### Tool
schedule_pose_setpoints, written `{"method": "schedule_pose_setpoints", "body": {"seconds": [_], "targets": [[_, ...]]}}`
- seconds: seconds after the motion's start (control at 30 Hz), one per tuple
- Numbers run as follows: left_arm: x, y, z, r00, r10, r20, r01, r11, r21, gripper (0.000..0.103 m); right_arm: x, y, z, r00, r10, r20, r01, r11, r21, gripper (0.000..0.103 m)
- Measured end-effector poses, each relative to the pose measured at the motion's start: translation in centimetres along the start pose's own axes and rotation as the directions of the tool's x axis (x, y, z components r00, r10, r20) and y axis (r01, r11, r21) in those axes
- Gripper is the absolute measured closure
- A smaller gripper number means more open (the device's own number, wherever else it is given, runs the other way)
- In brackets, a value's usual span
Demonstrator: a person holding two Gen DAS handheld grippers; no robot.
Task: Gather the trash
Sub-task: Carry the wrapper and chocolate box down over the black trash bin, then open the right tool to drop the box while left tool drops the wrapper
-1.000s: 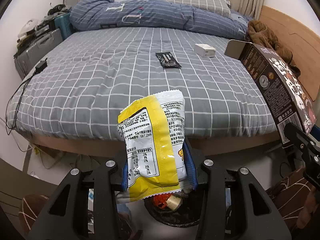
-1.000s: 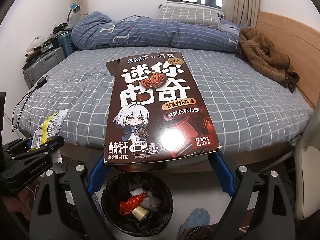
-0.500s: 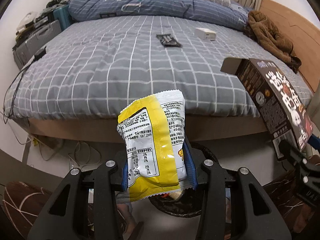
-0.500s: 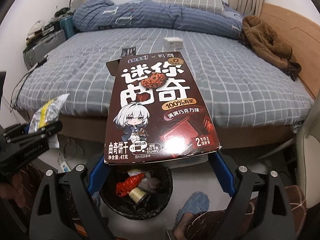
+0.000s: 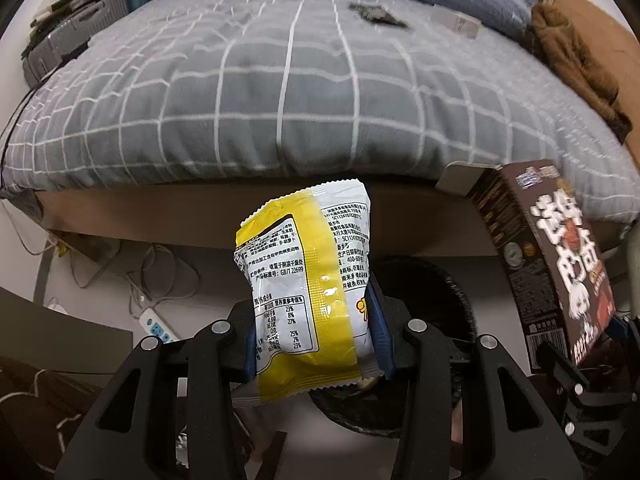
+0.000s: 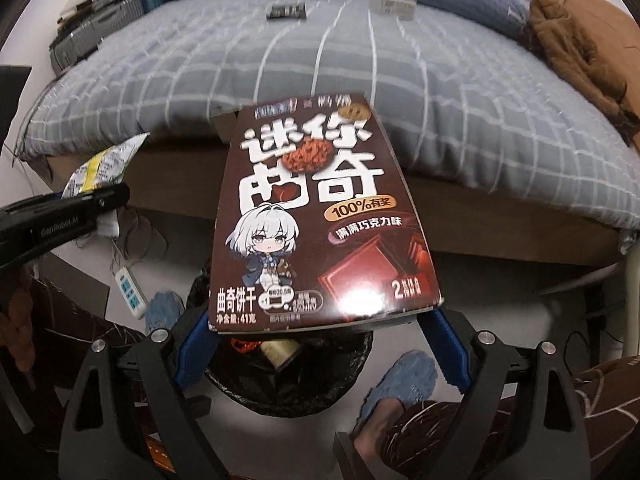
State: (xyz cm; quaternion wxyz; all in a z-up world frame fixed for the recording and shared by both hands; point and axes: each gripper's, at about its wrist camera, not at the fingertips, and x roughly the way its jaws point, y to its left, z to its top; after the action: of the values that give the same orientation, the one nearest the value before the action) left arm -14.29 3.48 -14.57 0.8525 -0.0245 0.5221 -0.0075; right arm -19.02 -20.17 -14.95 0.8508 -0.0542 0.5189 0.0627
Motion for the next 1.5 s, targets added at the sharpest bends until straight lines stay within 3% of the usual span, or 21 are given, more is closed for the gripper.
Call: {"method": "schedule_pose_setpoints", "body": {"seconds": [0.33,0.77,0.87,0.93,1.1,1.5], "targets": [[2.7,-0.3,-1.3,0.997,-0.020,-0.069,0.021,1.000,0.011,0.060,3.6,1.6,-1.9,0.989,0.042,-0.143,-0.043,0.999,-0.005,0.017],[3.6,0.6,-3.6,0.995,-0.011,-0.096,0.014,1.000,0.026,0.060,5.4,3.0,-2.3,0.980,0.037,-0.193,-0.039,0.999,-0.005,0.016],[3.8,1.0,-3.6,0.995,-0.015,-0.100,0.018,1.000,0.026,0.060,5.4,2.5,-1.5,0.983,0.026,-0.182,-0.026,1.000,0.002,0.015],[3.6,0.9,-3.6,0.994,-0.026,-0.105,0.029,0.999,0.024,0.060,5.2,2.4,-1.5,0.986,0.011,-0.164,-0.012,1.000,0.000,0.007],[3.9,0.0,-3.0,0.994,-0.037,-0.106,0.041,0.999,0.029,0.060,4.4,1.6,-0.5,0.994,-0.029,-0.104,0.028,1.000,-0.012,0.007],[4.9,-6.0,-2.6,0.986,-0.098,-0.133,0.113,0.988,0.105,0.060,3.3,-5.8,-1.0,0.995,-0.073,-0.067,0.083,0.984,0.156,0.007]]}}
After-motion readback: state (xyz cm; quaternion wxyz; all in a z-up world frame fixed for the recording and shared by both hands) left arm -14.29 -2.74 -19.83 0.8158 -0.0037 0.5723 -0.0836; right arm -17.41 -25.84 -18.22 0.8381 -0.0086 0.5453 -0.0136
